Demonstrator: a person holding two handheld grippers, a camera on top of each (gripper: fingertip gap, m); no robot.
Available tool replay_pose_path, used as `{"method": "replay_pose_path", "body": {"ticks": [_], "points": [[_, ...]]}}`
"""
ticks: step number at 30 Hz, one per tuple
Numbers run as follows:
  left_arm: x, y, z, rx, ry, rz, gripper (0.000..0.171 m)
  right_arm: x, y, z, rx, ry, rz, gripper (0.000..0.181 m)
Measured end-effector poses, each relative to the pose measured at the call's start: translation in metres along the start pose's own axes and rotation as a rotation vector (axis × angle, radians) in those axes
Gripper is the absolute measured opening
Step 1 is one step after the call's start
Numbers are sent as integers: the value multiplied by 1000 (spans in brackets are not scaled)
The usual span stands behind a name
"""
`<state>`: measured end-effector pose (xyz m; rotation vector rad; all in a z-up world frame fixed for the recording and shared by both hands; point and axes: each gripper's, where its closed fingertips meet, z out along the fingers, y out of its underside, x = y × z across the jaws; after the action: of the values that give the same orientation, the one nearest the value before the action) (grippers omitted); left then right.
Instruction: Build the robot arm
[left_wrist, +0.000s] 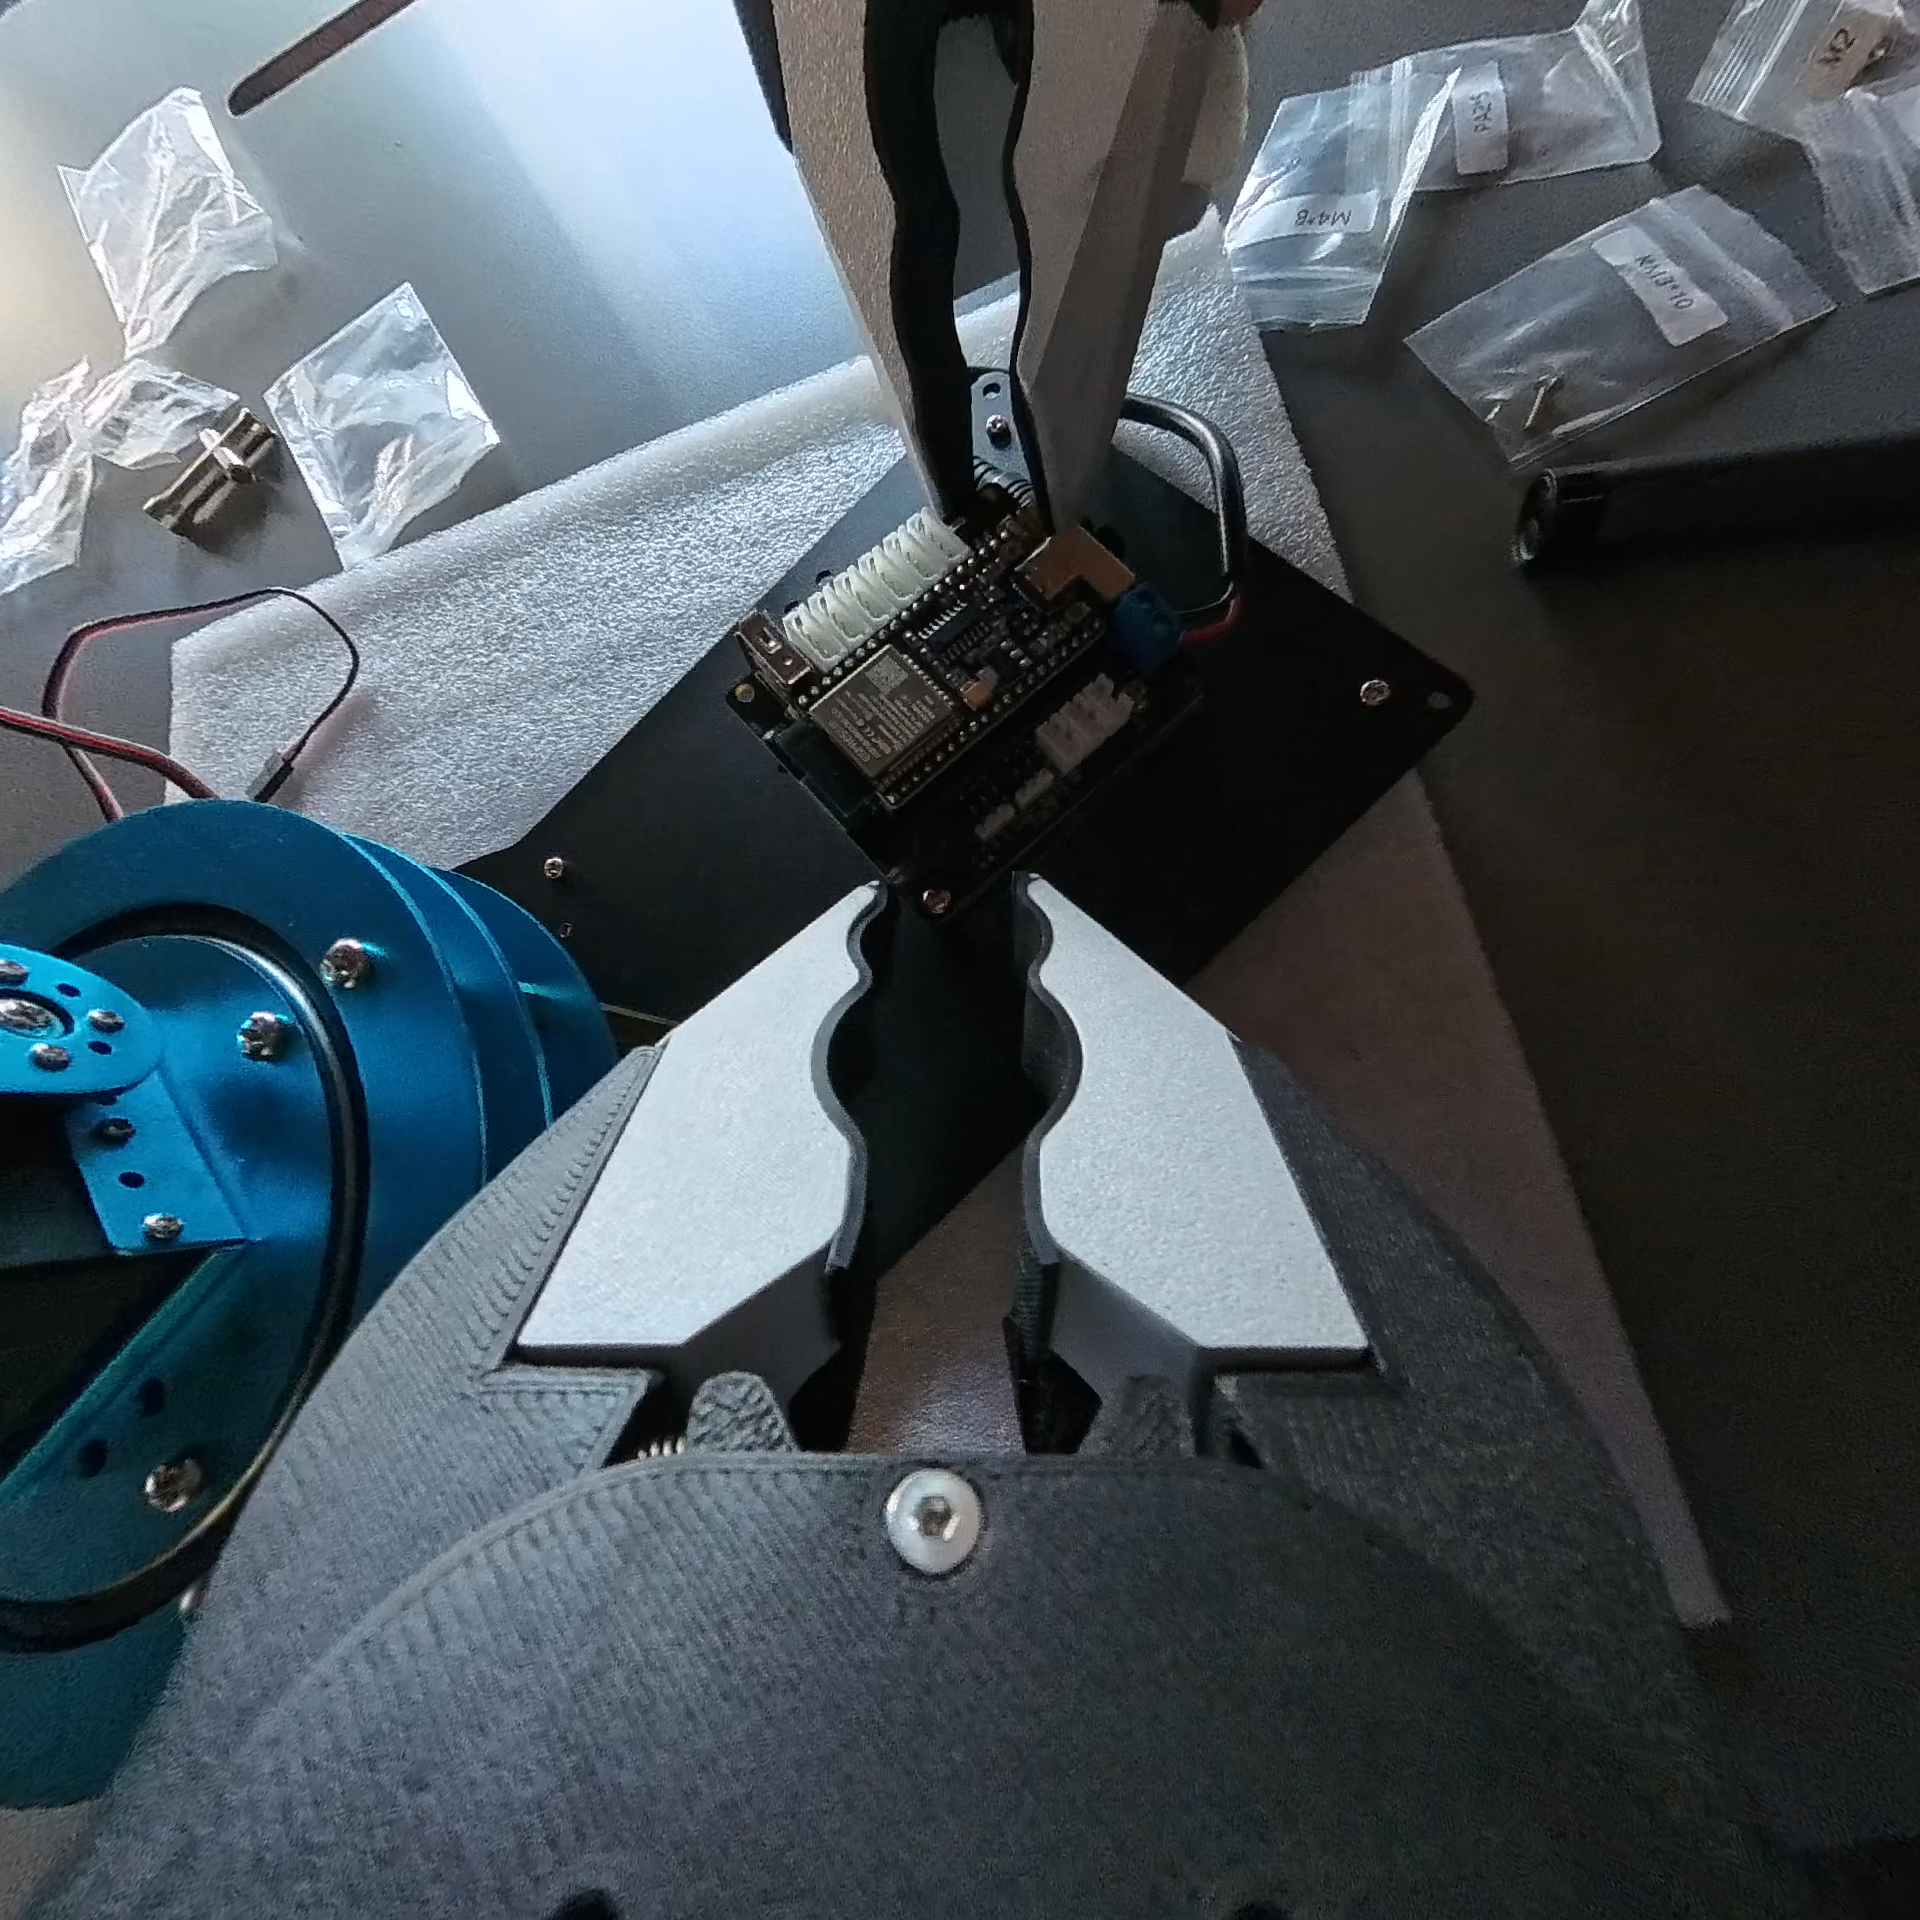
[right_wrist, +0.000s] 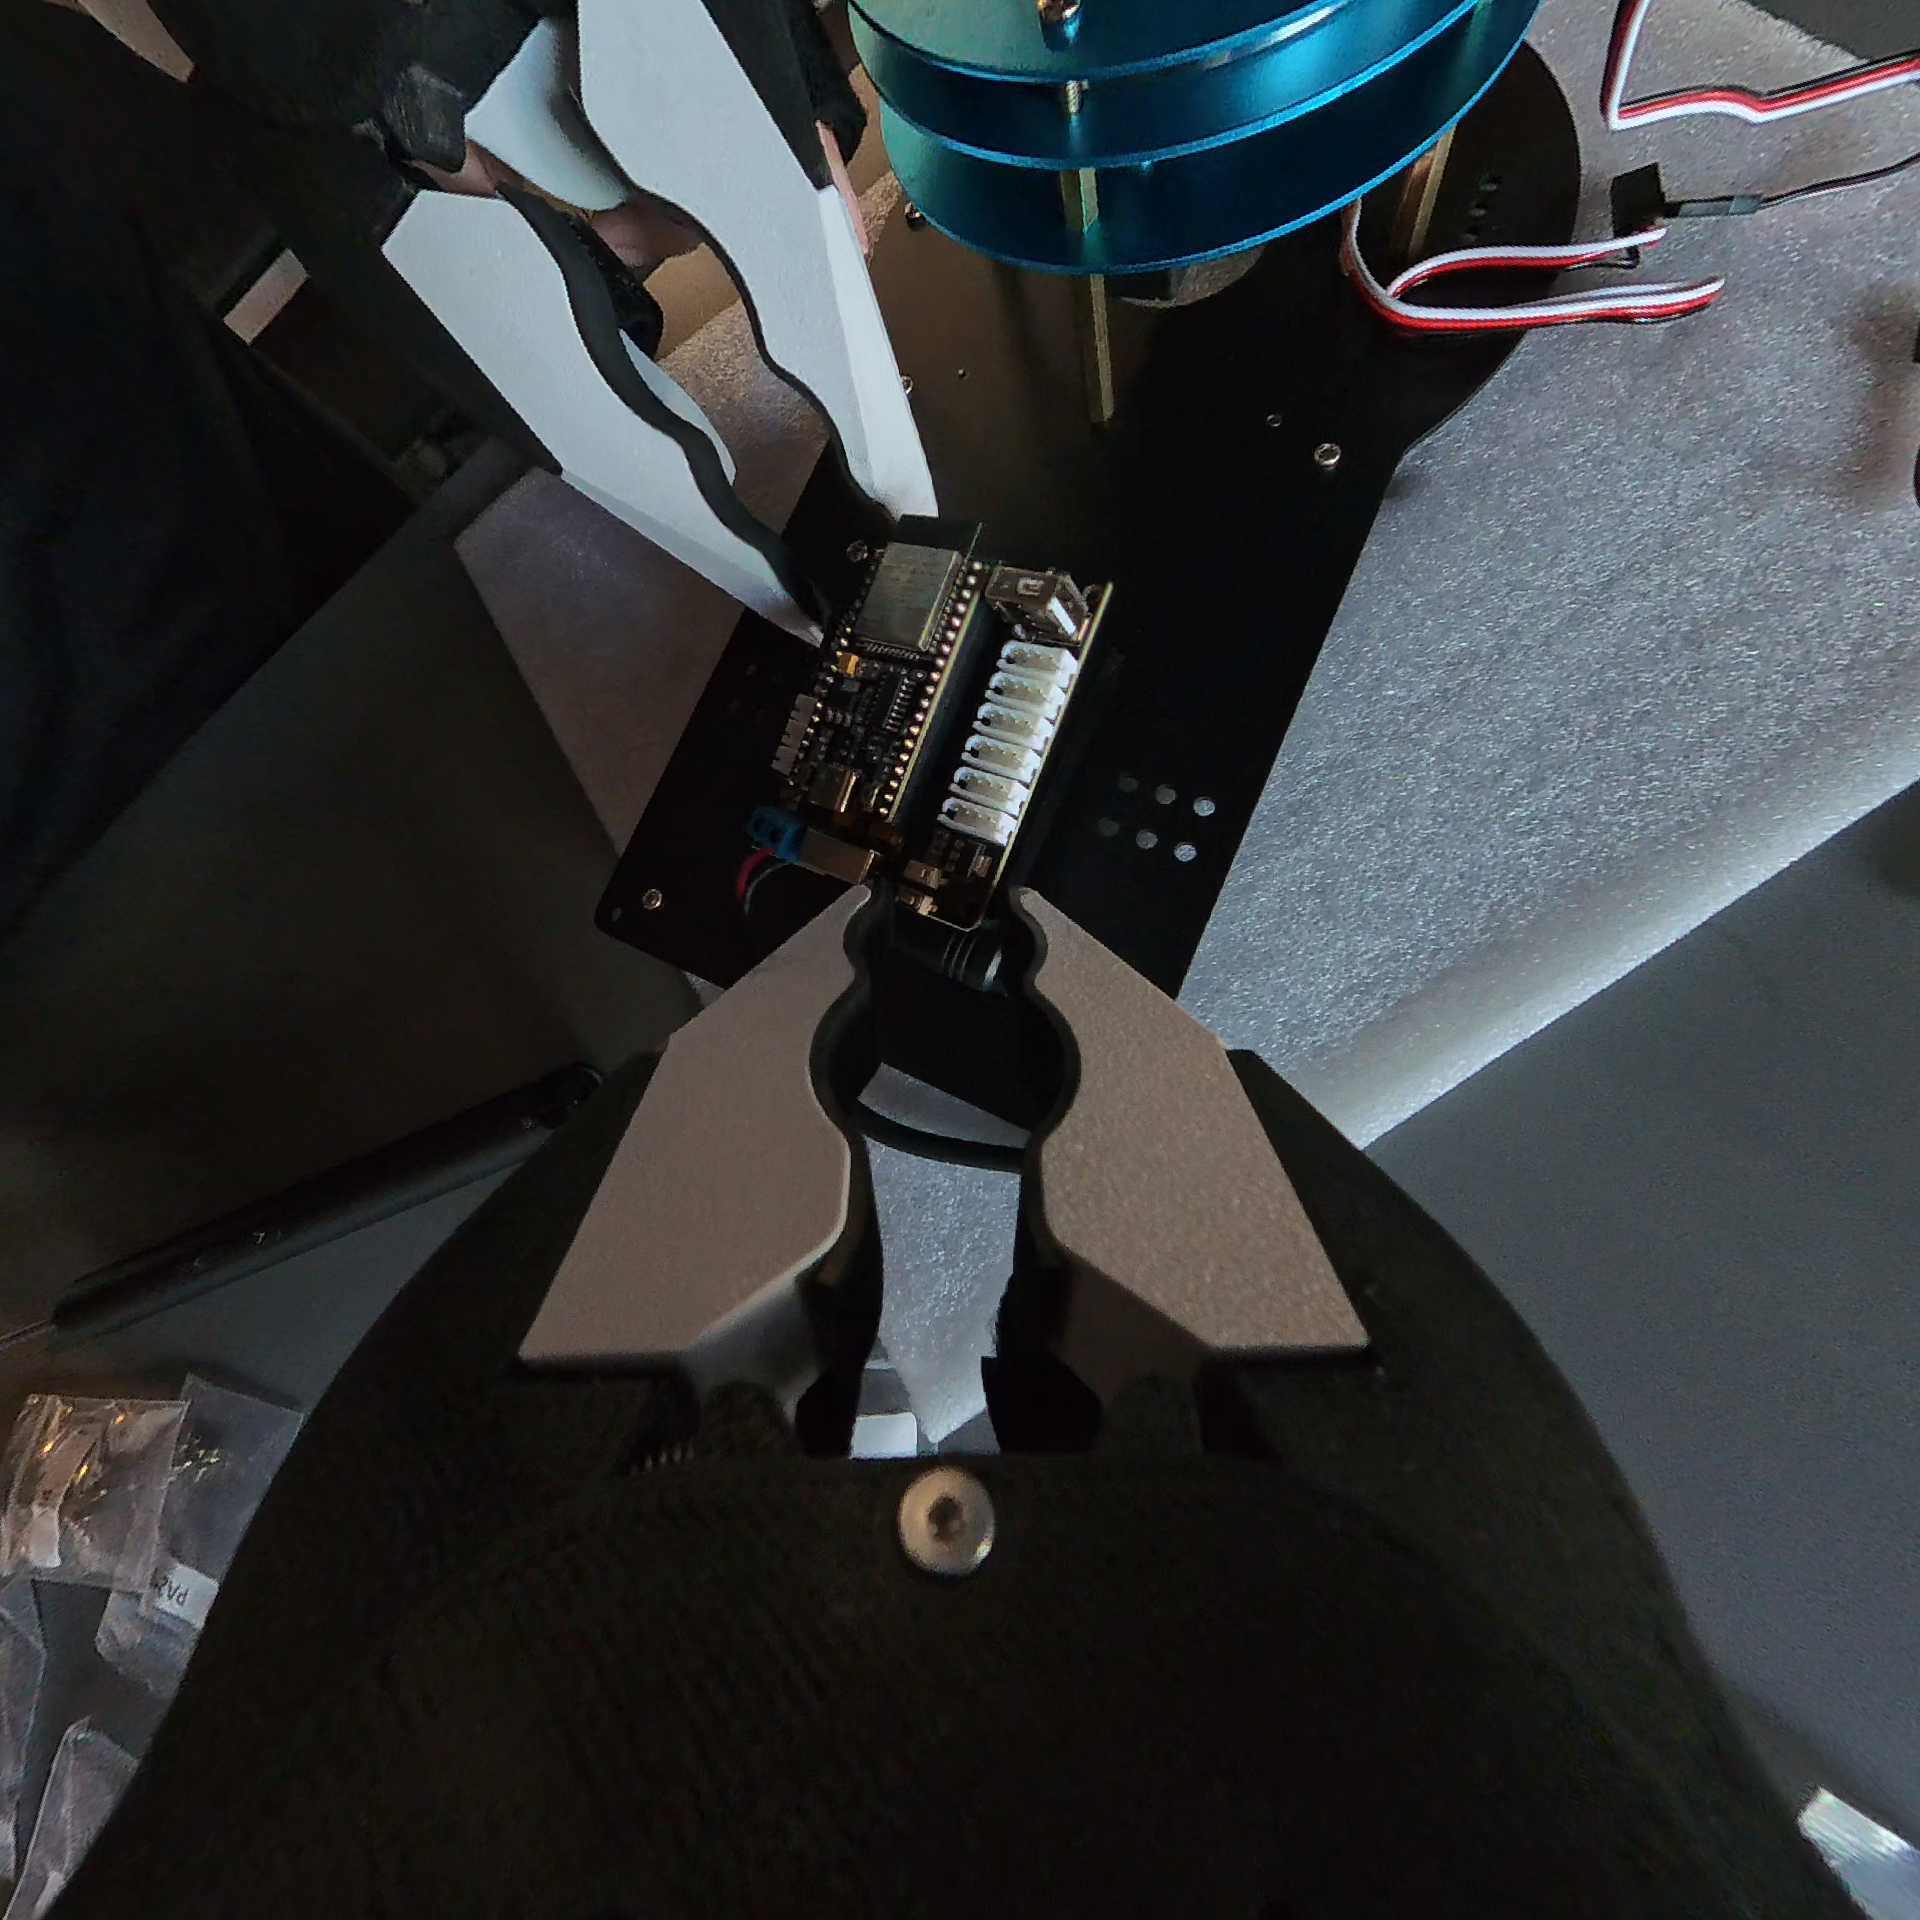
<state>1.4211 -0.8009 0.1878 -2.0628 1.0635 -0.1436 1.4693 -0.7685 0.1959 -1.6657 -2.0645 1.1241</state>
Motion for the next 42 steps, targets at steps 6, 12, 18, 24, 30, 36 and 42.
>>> {"method": "replay_pose_path", "body": {"ticks": [6, 12, 18, 24, 30, 36, 42], "points": [[-1, 0, 1, 9, -7, 0, 16, 0, 0, 0, 16, 9, -23, 20], [-1, 1, 1, 7, 4, -10, 16, -1, 5, 0, -9, 3, -38, 24], [-1, 1, 1, 11, 21, -33, 16, 0, 4, 0, -12, 37, -76, 24], [-1, 1, 1, 13, 26, -40, 16, 1, 2, 2, -16, 82, -115, 20], [-1, 1, 1, 15, 29, -46, 15, 1, 3, 2, -15, 109, -134, 20], [0, 1, 1, 13, 36, -54, 15, -1, 3, 2, -32, 92, -146, 23], [0, 1, 1, 15, 44, -67, 14, 1, 4, 4, -61, 129, -178, 21]]}}
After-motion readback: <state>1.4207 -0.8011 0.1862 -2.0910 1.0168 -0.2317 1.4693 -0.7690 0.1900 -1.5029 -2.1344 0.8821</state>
